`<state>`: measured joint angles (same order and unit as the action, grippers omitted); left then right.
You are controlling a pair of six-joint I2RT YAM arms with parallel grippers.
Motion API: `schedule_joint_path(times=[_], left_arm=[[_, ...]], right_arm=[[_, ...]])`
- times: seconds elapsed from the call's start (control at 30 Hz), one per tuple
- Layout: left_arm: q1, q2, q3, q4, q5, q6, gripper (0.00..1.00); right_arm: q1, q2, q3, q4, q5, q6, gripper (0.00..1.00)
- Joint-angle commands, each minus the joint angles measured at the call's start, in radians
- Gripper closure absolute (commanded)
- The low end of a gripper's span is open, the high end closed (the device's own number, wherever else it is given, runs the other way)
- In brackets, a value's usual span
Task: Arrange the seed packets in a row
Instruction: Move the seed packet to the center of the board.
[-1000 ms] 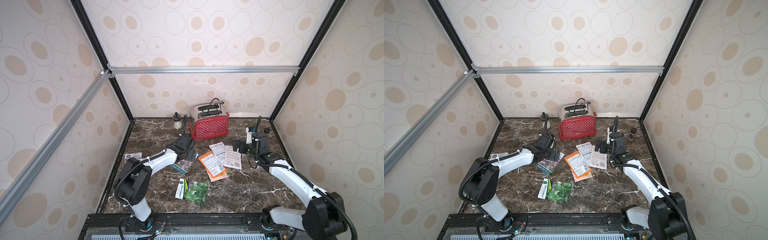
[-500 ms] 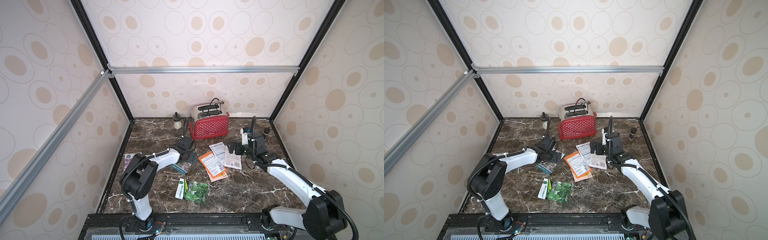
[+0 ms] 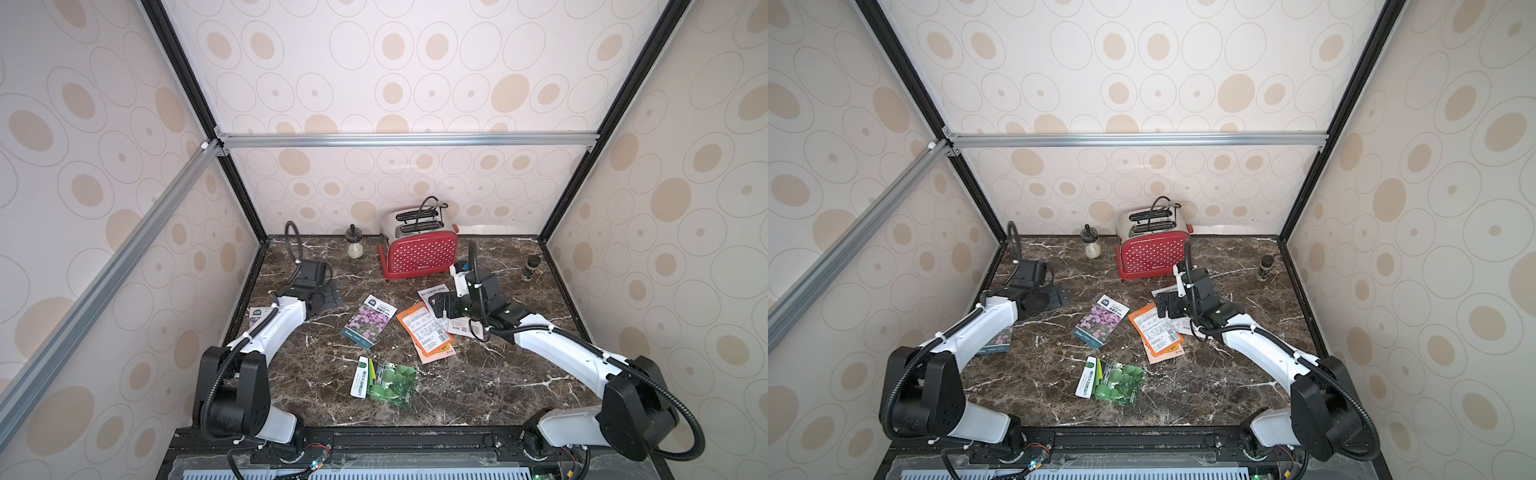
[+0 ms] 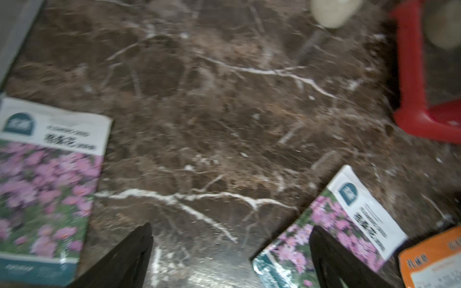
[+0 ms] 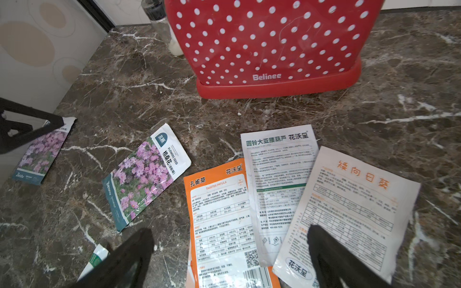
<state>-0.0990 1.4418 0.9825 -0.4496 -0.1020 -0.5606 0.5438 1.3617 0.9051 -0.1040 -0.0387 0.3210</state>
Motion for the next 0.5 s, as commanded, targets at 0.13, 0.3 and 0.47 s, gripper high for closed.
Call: schedule_joint_path(times=[0.13,0.3,0.47], left_arm=[[0.2,-0.015,-0.085,-0.046,-0.014,-0.143,0.02],[0.29,0.047,-0.079,-0.021,-0.001,-0.149,0.02],[0.306,0.101,-0.059,0.008,-0.026,-0.157,0.01]], right_arm=[[0.062,0.004,-0.069,0.093,-0.057,0.013,0.0],[0.079,0.0,-0.1,0.107,-0.081,0.015,0.0],[0.082,0.01,-0.122,0.136,-0.086,0.013,0.0]])
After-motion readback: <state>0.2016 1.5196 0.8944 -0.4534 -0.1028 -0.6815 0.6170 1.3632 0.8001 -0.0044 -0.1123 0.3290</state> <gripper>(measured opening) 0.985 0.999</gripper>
